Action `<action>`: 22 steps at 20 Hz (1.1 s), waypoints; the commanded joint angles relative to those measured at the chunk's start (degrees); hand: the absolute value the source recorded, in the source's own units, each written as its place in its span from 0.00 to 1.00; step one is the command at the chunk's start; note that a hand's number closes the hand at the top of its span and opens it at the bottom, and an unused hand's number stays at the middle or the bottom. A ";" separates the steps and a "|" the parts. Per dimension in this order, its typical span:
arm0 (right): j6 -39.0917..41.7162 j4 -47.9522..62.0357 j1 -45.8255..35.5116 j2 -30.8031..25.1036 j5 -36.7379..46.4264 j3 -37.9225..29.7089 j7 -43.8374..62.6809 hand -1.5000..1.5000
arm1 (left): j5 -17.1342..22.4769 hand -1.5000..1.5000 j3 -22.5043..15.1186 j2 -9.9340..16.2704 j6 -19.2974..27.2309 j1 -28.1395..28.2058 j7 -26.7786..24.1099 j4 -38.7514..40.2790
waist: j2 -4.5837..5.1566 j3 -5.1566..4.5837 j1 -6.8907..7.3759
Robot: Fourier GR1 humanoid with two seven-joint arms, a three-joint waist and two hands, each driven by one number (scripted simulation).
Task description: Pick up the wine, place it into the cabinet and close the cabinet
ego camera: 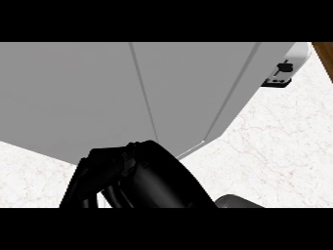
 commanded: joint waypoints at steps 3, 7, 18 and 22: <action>-0.61 12.25 -12.50 0.04 -4.39 -7.27 -1.57 1.00 | 3.43 0.00 4.20 -0.66 -2.35 0.39 4.95 -1.37 | 0.09 0.07 -0.28; 1.33 22.75 -15.39 0.04 -3.43 -11.83 -8.59 1.00 | -0.46 0.00 3.67 -2.70 -3.25 0.67 5.27 -0.74 | 0.22 0.06 -0.49; 11.11 37.12 -18.58 -5.05 -6.10 -23.89 -20.50 1.00 | -5.86 0.00 -5.99 -7.22 3.65 -9.26 11.43 -2.68 | 0.52 0.08 -2.00; 10.08 43.24 -20.18 -3.79 -3.76 -23.55 -24.44 1.00 | -6.38 0.00 -6.20 -5.65 6.16 -14.24 14.82 -0.78 | 0.78 0.07 -1.85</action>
